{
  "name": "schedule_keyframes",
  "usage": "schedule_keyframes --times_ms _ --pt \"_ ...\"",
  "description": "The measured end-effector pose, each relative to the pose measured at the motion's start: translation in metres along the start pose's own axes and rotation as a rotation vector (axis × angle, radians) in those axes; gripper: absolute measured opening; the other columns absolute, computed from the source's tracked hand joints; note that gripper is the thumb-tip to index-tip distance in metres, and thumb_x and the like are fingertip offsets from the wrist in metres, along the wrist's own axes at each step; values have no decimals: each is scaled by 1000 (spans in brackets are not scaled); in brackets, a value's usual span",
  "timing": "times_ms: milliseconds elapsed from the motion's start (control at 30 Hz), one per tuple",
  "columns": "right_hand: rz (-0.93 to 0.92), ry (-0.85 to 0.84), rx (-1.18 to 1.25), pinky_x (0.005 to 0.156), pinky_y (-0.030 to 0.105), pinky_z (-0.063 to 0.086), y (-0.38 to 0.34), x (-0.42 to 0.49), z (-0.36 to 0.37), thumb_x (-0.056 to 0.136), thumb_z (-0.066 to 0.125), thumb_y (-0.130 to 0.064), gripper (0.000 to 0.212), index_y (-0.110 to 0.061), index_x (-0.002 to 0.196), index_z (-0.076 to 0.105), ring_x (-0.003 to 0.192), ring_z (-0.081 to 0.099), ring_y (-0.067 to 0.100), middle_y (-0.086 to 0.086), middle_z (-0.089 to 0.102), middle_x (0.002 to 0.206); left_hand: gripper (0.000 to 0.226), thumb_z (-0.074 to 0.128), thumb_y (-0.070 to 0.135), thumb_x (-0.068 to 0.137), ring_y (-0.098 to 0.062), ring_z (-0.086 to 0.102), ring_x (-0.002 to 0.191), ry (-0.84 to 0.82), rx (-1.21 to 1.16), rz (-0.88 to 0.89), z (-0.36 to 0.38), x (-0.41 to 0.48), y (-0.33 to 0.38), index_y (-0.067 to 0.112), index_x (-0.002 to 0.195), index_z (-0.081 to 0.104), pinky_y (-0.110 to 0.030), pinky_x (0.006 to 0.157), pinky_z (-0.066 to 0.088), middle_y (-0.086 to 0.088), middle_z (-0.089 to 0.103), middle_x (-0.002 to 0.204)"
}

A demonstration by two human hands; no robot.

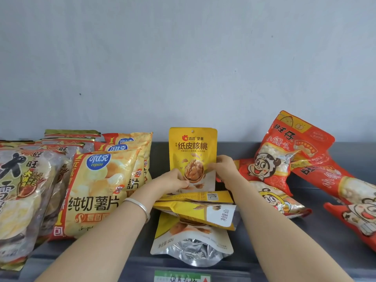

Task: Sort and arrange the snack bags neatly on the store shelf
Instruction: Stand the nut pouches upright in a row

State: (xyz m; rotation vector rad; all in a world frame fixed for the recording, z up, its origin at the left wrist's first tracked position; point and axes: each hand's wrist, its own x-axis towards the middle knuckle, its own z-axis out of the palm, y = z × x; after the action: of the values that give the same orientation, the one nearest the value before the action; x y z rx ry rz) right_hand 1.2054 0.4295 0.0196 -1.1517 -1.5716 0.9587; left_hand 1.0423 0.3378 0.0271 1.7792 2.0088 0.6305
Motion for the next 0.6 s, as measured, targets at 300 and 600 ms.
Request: schedule_keyframes --times_ms 300,600 --pt "-199 -342 -784 85 34 49 -38 -55 -20 89 59 -49 38 -15 106 63 94 62 19 2 67 100 58 46 56 91 -18 36 133 -275 146 119 -4 -36 10 21 138 45 -33 110 29 2 37 147" --pt "53 -735 -876 108 43 27 -55 -97 -17 93 43 -59 70 -23 151 28 144 25 22 -2 24 158 36 47 28 97 -18 41 128 -115 141 183 -11 -64 14 12 128 55 -27 101 32 -3 44 142"
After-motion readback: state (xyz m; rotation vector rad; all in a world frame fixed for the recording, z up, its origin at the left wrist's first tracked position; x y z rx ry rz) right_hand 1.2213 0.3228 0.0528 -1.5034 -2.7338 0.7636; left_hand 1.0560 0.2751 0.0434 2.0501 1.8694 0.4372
